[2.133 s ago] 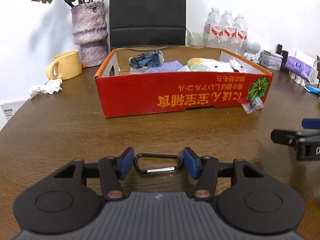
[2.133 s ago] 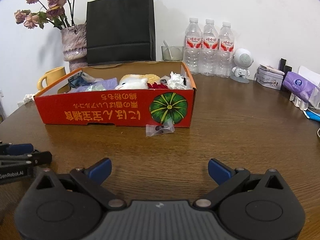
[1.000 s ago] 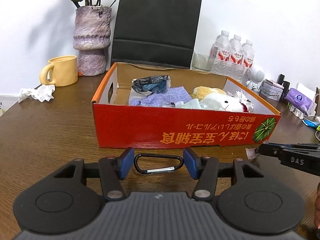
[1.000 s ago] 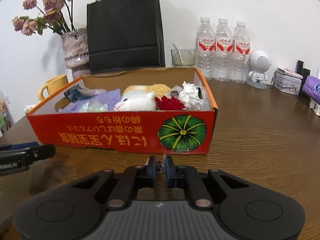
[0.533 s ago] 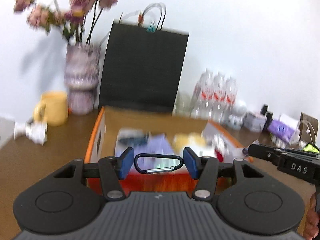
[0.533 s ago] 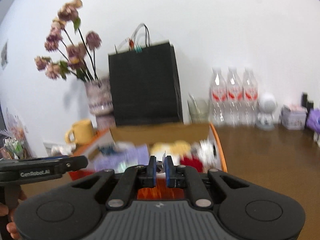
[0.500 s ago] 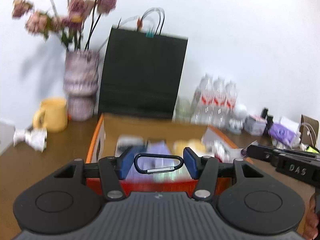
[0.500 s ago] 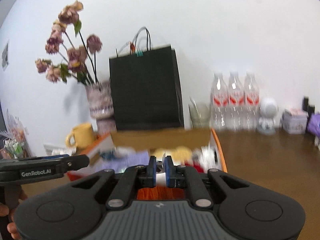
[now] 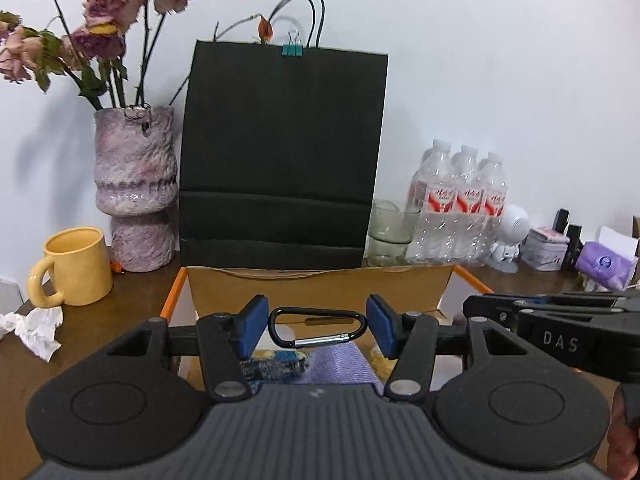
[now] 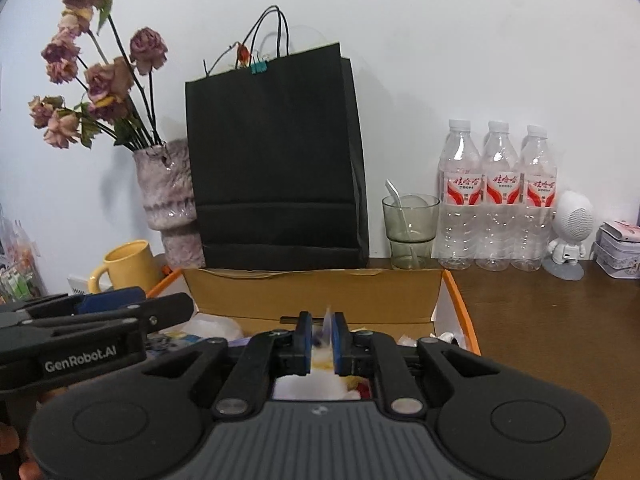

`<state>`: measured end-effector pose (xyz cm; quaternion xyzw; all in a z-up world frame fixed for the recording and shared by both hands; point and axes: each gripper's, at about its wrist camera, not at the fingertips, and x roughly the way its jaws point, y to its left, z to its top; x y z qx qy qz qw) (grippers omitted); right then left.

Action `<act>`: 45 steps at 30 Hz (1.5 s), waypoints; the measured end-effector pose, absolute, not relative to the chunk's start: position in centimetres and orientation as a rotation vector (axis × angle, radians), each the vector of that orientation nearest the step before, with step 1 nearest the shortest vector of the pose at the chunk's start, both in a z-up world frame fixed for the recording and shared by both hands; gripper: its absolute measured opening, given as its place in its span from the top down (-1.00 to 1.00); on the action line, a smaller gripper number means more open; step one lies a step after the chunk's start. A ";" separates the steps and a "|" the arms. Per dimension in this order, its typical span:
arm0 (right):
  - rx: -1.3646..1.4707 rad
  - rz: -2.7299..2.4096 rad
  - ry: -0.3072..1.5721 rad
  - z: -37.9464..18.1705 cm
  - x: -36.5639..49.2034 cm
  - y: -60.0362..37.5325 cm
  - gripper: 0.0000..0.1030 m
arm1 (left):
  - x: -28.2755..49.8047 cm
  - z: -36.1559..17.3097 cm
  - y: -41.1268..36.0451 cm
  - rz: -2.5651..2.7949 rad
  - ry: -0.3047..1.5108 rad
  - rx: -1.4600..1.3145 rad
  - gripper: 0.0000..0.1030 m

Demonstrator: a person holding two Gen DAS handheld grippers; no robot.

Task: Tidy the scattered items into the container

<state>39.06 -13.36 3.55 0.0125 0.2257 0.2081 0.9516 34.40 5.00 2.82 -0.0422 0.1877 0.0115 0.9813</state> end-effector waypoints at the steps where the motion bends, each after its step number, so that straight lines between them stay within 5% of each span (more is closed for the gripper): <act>1: 0.021 0.413 0.462 3.5 39.4 -13.4 0.68 | 34.8 2.7 5.1 0.029 0.384 -0.085 -0.25; 2: 0.019 0.404 0.468 3.4 39.8 -13.3 0.31 | 35.1 2.6 5.2 0.034 0.393 -0.088 -0.71; 3: 0.020 0.393 0.480 3.4 40.1 -13.4 -0.38 | 35.4 2.5 5.3 0.046 0.403 -0.092 -1.00; 5: 0.016 0.333 0.507 3.1 40.8 -13.5 -0.86 | 35.5 2.5 5.7 0.087 0.396 -0.097 -1.00; 6: 0.011 0.310 0.518 3.0 41.2 -13.6 -0.91 | 35.8 2.6 5.9 0.091 0.402 -0.093 -1.00; 25: 0.045 0.324 0.598 3.4 41.1 -14.3 -1.00 | 35.6 2.9 6.3 0.094 0.480 -0.134 -1.00; 45: 0.009 0.343 0.546 9.2 26.1 -16.4 -1.00 | 21.5 8.0 4.3 0.063 0.520 -0.162 -1.00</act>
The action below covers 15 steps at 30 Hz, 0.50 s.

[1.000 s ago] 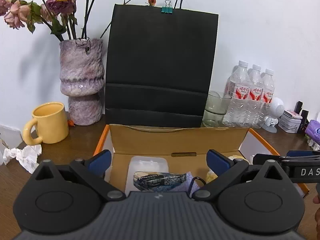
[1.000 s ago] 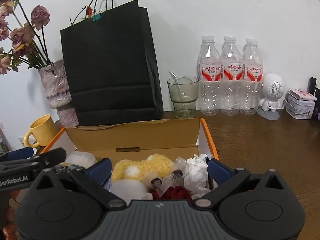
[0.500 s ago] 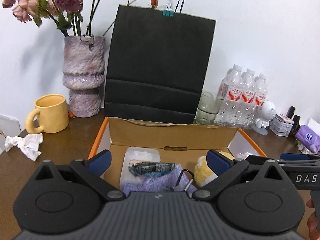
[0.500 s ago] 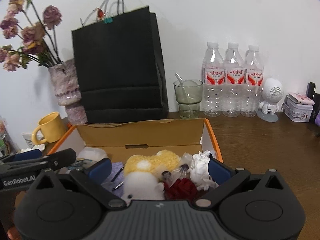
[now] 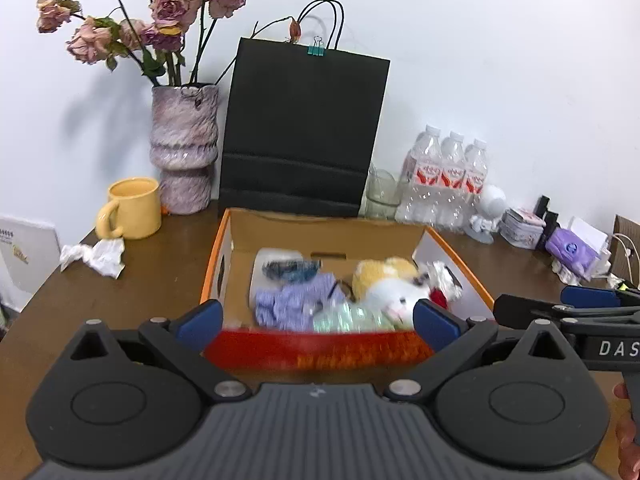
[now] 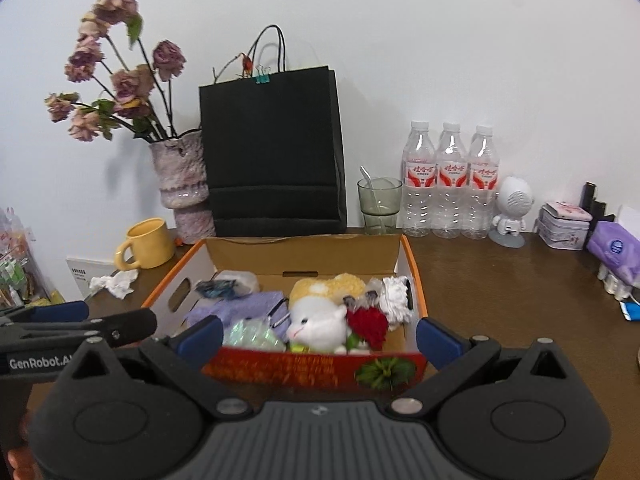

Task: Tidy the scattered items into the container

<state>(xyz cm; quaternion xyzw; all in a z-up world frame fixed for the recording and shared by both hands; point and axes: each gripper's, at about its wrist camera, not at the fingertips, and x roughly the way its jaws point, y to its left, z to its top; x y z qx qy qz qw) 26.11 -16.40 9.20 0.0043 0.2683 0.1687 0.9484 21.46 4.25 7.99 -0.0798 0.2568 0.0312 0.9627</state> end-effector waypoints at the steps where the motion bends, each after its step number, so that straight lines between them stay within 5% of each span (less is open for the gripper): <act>1: 0.008 0.346 0.547 9.4 25.4 -16.5 -1.00 | 20.9 8.1 4.1 0.068 0.530 -0.159 -1.00; 15: 0.000 0.353 0.541 10.3 19.4 -16.9 -1.00 | 16.0 8.8 2.8 0.074 0.574 -0.134 -1.00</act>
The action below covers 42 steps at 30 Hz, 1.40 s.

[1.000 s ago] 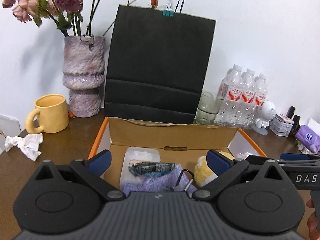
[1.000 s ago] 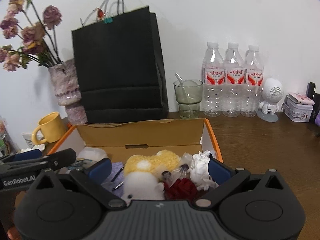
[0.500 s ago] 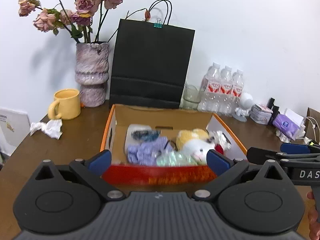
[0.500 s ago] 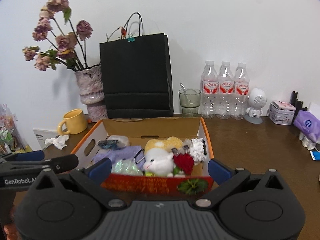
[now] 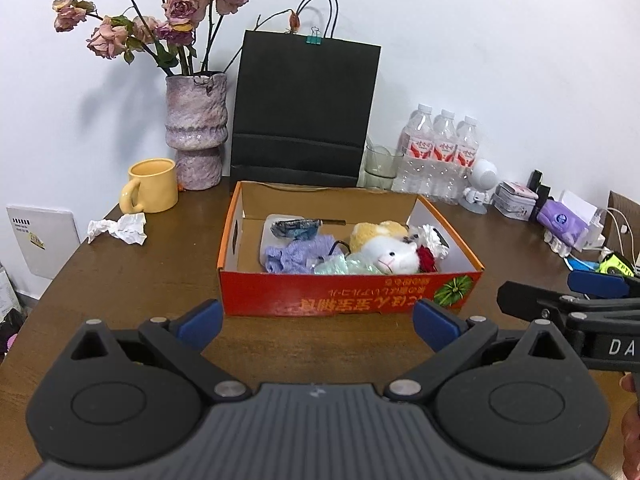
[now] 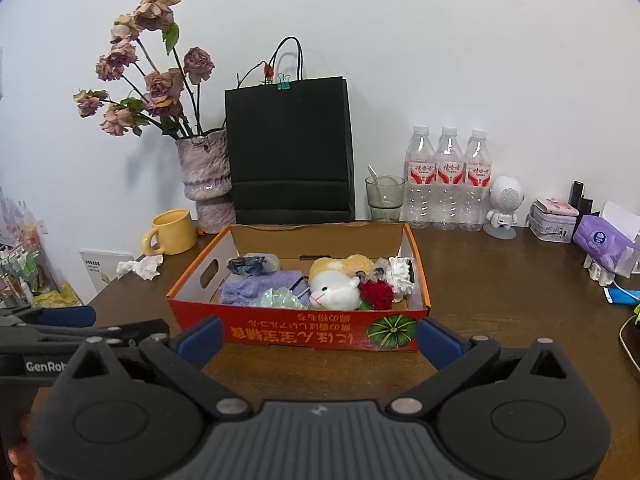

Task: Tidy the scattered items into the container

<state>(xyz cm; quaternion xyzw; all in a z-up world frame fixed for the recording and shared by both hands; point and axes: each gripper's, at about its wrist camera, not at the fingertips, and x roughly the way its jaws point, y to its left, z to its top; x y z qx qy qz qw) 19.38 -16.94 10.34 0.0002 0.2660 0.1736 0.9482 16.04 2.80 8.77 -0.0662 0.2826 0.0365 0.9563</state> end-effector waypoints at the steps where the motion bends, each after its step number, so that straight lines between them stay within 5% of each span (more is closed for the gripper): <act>1: 0.000 0.353 0.542 10.3 19.3 -17.0 -1.00 | 15.9 8.7 2.7 0.074 0.574 -0.129 -1.00; 42: -0.012 0.352 0.578 9.5 18.5 -17.0 -1.00 | 15.5 8.1 2.3 0.076 0.613 -0.122 -1.00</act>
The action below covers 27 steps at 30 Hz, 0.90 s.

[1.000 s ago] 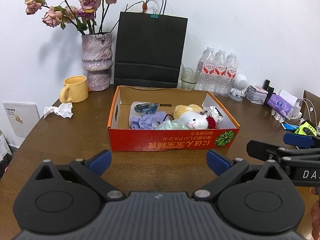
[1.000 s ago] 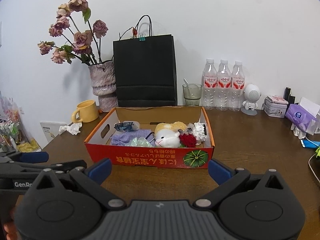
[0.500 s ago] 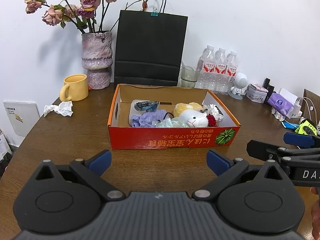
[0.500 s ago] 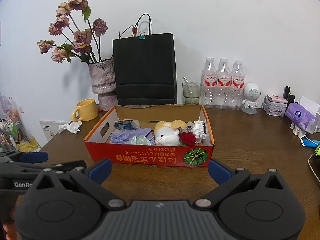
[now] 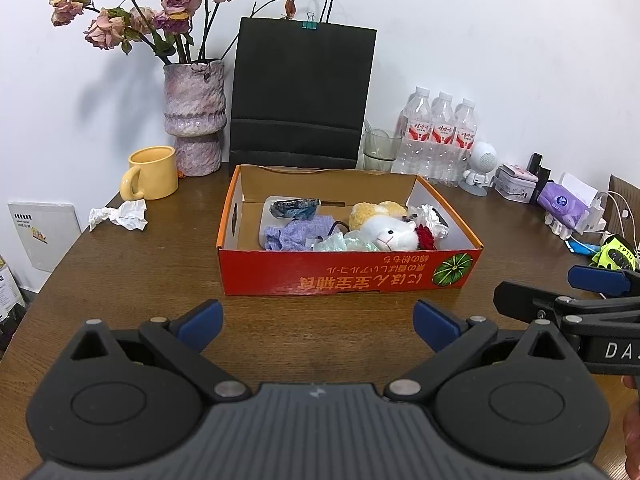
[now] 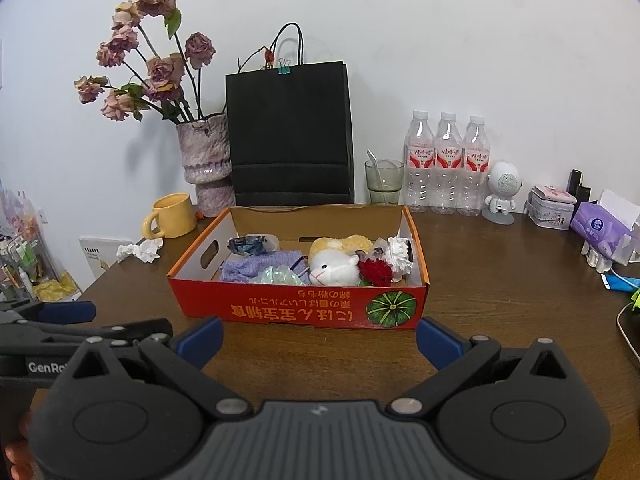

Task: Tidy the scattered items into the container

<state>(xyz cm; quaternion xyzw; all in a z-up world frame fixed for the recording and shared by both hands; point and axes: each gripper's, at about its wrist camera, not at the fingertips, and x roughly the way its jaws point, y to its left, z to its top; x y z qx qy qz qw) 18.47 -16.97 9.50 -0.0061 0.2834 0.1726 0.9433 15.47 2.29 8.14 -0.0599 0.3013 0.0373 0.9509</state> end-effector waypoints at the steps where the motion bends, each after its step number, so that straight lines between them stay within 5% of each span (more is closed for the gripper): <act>1: -0.012 0.352 0.579 9.5 18.5 -17.0 -1.00 | 15.5 8.1 2.2 0.076 0.613 -0.121 -1.00; 27: -0.009 0.354 0.585 9.1 18.5 -17.1 -1.00 | 15.5 7.8 2.2 0.072 0.615 -0.117 -1.00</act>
